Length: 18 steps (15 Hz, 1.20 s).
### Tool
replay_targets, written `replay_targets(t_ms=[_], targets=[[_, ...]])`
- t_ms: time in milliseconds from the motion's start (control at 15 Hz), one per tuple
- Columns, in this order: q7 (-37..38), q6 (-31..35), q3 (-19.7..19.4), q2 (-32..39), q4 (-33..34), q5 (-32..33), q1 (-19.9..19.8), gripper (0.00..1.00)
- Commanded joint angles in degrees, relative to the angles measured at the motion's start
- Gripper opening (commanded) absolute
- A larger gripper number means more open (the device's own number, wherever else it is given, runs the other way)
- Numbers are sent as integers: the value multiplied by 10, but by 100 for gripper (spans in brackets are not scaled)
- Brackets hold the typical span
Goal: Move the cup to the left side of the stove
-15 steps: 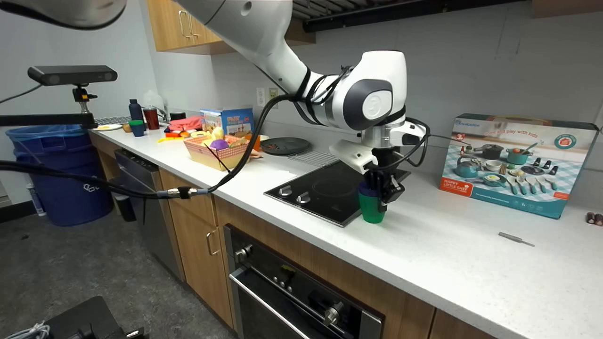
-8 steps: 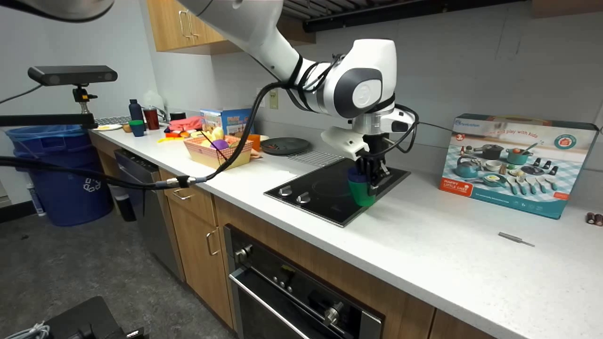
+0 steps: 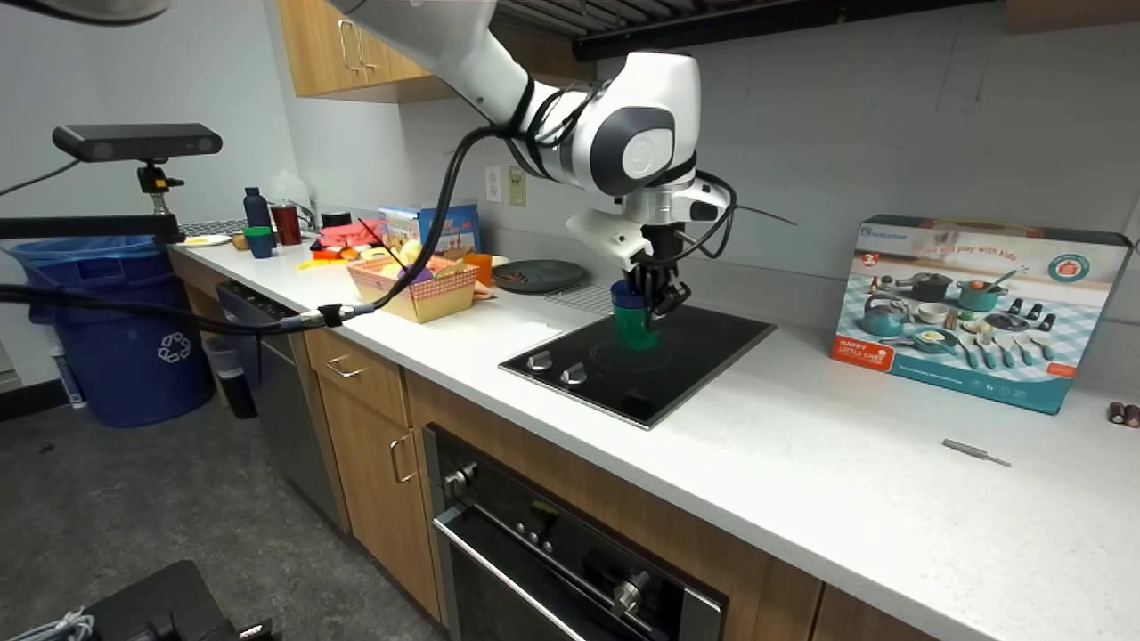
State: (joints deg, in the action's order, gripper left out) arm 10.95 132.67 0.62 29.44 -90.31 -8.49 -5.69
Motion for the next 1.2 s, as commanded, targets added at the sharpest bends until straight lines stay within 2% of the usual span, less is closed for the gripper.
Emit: replay_targets(t_ms=[0,333,733,1133], targets=[[-17,-13,16,14,12,-18,25,2],[-41,-15,50,30,18,-19,62,2],[-94,-45,85,30,16,-31,78,2],[-154,-50,88,27,12,6,104,2]])
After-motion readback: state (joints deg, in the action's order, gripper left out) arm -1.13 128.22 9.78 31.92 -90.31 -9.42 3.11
